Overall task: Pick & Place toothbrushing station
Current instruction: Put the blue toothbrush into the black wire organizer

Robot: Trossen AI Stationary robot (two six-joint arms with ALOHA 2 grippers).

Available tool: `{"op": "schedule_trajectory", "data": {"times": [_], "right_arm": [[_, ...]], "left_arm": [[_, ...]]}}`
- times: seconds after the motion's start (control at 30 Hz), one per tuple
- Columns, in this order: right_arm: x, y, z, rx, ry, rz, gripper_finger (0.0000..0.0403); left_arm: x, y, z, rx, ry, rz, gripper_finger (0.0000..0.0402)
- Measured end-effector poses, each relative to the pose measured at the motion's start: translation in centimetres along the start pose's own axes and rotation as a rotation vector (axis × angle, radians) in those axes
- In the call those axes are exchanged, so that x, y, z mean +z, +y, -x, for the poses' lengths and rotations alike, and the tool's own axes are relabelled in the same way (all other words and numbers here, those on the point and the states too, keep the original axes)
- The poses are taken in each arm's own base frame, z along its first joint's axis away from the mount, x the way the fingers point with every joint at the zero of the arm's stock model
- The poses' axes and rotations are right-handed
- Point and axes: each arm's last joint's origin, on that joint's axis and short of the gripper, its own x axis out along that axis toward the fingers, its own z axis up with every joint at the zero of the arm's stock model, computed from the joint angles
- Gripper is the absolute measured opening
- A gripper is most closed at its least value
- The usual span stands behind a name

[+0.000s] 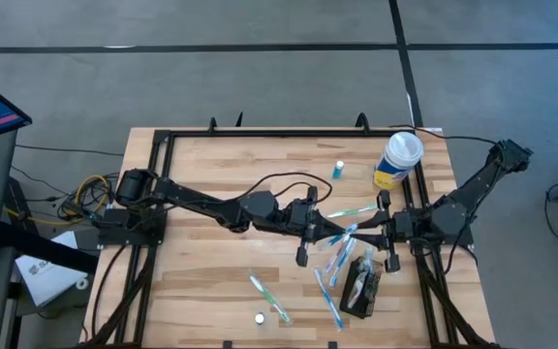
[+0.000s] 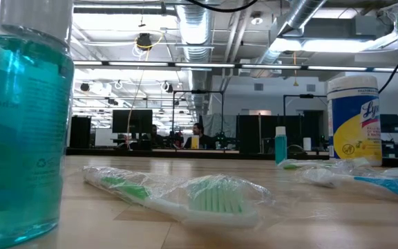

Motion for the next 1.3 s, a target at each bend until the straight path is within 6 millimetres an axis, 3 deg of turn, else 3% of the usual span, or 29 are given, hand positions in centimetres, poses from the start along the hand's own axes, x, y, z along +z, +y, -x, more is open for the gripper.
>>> {"op": "schedule_trajectory", "data": {"times": [0.7, 1.3], "right_arm": [[0.4, -0.4, -1.3, 0.008, -0.056, -0.035, 0.0124], [0.4, 0.1, -1.2, 0.034, -0.061, -0.008, 0.0019]], "left_arm": [[-0.1, 0.0, 0.0, 0.002, 0.01, -0.003, 0.0], [-0.3, 0.0, 0.0, 0.003, 0.032, -0.004, 0.0]]}}
